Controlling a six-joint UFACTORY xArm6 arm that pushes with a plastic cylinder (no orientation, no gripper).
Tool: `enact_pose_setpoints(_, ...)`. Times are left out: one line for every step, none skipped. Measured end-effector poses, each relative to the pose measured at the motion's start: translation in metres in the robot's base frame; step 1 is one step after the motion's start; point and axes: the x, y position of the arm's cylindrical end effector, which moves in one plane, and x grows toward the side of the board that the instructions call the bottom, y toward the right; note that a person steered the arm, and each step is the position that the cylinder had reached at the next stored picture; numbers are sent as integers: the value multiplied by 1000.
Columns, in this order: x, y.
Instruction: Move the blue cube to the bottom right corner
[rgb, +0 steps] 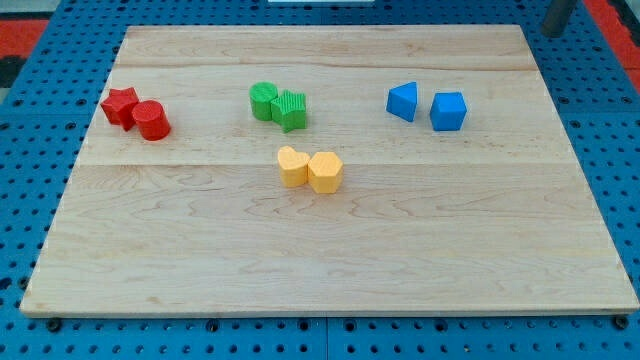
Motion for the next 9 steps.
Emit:
enact_pose_setpoints(0, 3)
enact_pose_setpoints(20, 3)
enact_pose_setpoints(68, -25)
enact_pose_setpoints(75, -84)
enact_pose_setpoints(77, -142)
enact_pose_setpoints(126, -160)
enact_pose_setpoints(152, -184)
enact_pose_setpoints(137, -209)
enact_pose_setpoints(165, -247)
